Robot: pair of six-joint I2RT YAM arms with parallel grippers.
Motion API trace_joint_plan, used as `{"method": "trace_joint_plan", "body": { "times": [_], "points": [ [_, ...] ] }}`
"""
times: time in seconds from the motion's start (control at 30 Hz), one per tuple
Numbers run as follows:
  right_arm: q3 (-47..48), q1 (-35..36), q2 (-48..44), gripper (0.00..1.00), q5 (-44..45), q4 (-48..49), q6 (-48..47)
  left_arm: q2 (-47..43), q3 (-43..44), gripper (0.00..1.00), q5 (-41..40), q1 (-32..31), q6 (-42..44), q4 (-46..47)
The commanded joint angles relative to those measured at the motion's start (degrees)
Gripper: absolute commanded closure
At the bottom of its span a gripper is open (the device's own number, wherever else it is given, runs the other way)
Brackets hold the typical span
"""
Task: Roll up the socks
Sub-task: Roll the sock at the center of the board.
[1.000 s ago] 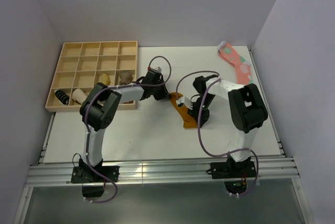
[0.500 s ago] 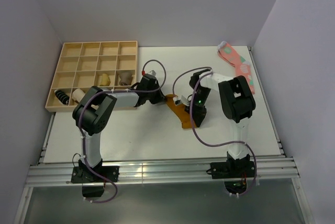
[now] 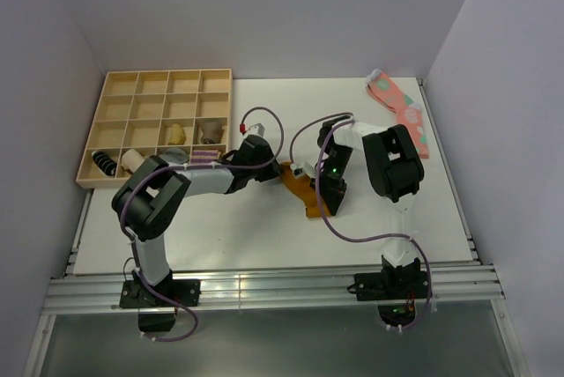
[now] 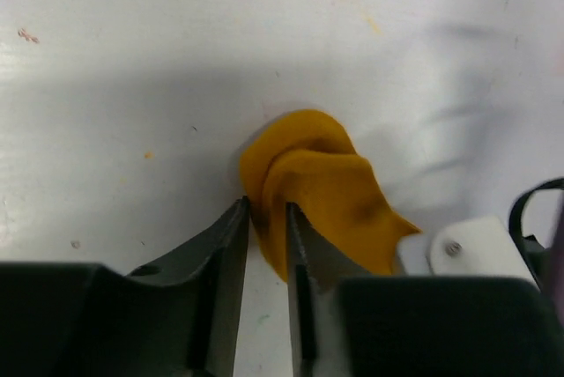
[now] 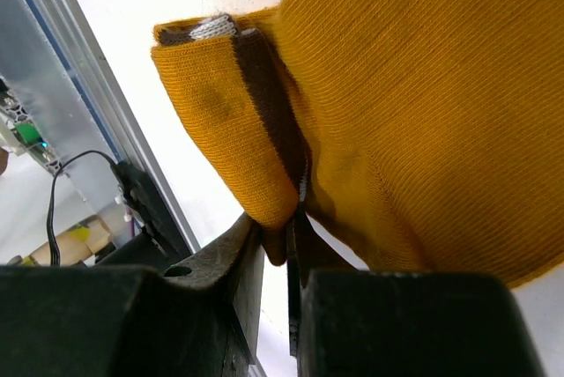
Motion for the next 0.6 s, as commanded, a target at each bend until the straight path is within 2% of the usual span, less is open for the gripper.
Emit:
{"method": "trace_joint_plan", "body": {
  "times": [0.0,0.17,0.33,0.47,0.57],
  "points": [
    [1.6,0.4,1.2,0.96,0.8,-5.6,-0.1,-5.0,-2.5,0.7,-5.1,-2.0,2.3,5.5],
    [2.3,0.5,1.9,0.96,0.7,-6.0,0.2,-10.9,-8.9,0.65,-9.4,-6.9,6.6,12.1],
    [2.2,0.4,2.2,0.96,0.7,-6.0,0.3,-15.6,-17.0,0.66,-8.1,-11.4,12.3,22.9],
    [2.2,0.4,2.2,0.96,0.5,-5.9,0.2,-15.6,-19.0,0.66,-7.1,-17.2,18.6,28.1],
    [2.6,0.5,2.6,0.95,0.6,-5.9,0.5,-14.0,-18.5,0.64,-6.1,-19.8,20.9,28.7]
  ]
}}
